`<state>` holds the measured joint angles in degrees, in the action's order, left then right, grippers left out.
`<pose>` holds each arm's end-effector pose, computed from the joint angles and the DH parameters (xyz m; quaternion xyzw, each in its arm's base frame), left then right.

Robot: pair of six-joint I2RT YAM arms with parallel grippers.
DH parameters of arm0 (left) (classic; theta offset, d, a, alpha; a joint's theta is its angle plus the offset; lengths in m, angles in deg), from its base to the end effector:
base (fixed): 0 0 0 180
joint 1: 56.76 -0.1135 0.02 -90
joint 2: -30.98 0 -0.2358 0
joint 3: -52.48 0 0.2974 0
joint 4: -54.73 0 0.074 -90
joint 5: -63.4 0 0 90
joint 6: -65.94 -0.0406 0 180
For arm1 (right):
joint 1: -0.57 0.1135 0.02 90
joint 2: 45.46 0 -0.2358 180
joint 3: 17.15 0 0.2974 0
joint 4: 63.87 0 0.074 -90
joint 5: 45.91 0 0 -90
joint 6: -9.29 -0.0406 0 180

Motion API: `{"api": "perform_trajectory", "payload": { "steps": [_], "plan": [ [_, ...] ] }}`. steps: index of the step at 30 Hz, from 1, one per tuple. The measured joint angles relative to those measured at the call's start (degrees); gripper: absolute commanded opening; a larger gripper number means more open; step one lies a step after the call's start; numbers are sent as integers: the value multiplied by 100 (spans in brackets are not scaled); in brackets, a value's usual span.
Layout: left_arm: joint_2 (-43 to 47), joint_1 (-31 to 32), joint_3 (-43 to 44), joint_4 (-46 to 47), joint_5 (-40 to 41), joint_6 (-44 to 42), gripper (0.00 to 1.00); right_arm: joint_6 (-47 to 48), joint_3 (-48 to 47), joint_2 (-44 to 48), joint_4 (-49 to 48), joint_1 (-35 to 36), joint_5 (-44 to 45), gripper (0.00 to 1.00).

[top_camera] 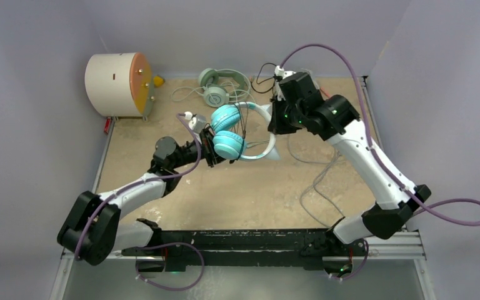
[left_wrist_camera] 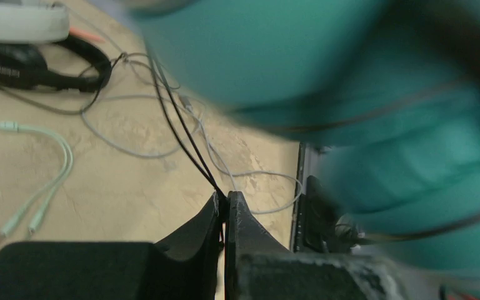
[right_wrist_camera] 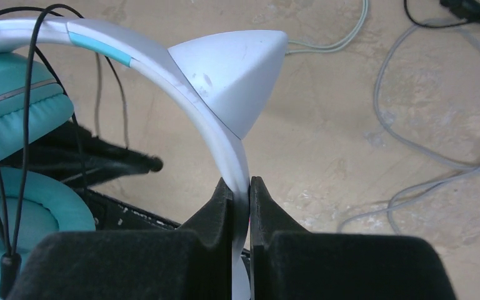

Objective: Wrap the headphones
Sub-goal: Wrap the headphones cable around the headphones, then place the headphones at the center of the board.

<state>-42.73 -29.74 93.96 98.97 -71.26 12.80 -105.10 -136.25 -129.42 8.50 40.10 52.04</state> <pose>0.2597 -0.1645 0.2026 0.2443 0.6052 -0.5832 0.4836 0.2576 0.2053 0.4501 -0.0872 0.8899 0.1820 0.4090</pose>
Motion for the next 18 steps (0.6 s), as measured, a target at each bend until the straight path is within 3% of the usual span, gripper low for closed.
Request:
{"api": "perform_trajectory", "payload": {
  "steps": [4, 11, 18],
  "plan": [
    [514, 0, -389, -592, 363, 555, 0, -424, 824, -157, -669, -83, 0, 0],
    [601, -74, -1266, -850, 863, 1880, 0, -1303, 1961, -673, -1773, -90, -127, 0],
    [850, -310, -1679, -1305, 1362, 2424, 0, -2345, 2262, -1622, -2420, -50, -96, 0]
  ]
}}
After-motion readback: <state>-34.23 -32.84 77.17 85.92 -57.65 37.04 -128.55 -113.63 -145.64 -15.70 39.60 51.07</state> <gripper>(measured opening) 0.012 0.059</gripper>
